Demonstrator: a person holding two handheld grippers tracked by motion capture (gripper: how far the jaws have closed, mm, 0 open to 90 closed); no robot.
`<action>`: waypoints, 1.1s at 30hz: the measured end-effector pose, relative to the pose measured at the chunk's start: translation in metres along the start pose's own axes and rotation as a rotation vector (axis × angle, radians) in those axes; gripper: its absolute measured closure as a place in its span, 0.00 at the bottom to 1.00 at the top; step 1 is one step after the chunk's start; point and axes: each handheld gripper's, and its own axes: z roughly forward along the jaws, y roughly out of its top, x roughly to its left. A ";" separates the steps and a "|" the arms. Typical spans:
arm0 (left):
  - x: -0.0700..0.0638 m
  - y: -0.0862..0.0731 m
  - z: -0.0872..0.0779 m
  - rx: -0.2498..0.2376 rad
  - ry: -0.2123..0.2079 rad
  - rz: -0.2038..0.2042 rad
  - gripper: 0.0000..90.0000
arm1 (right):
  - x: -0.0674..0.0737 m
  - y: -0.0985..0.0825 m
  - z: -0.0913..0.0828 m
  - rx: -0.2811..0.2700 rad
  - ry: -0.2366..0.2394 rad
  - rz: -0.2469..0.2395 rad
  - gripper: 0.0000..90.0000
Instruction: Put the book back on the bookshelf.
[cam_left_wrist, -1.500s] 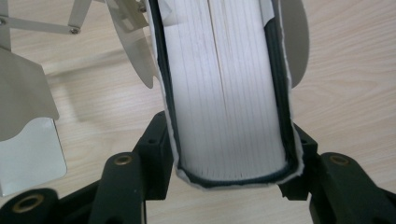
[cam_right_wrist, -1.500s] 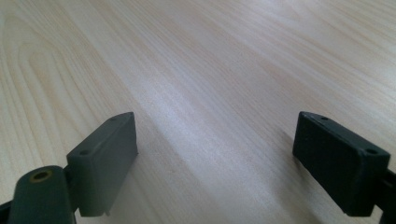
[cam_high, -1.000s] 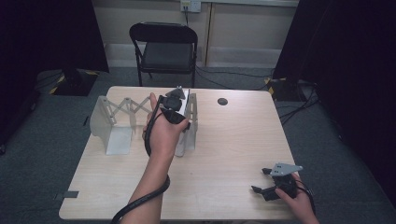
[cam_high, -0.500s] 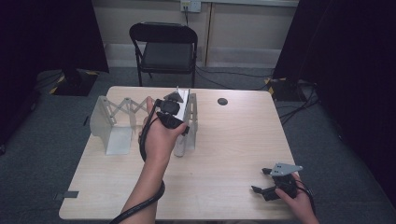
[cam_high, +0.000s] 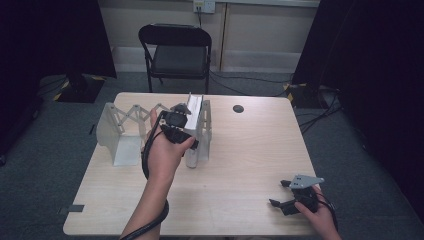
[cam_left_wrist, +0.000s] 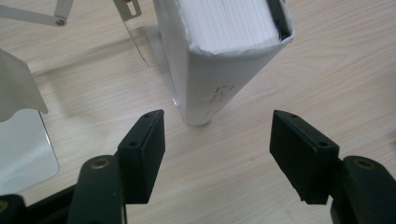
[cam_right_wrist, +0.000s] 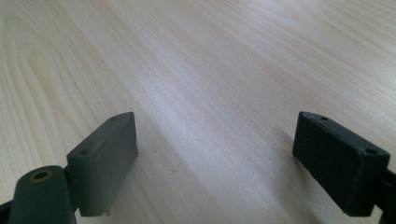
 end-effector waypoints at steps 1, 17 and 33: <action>0.001 -0.002 0.001 0.001 0.002 0.004 0.40 | 0.000 0.000 0.000 0.000 0.000 0.000 0.15; 0.002 -0.011 0.009 -0.008 -0.018 0.030 0.38 | 0.000 0.000 0.000 0.000 0.000 0.001 0.15; 0.008 -0.026 0.019 -0.019 -0.040 0.054 0.33 | 0.000 0.000 0.000 0.000 0.000 -0.001 0.15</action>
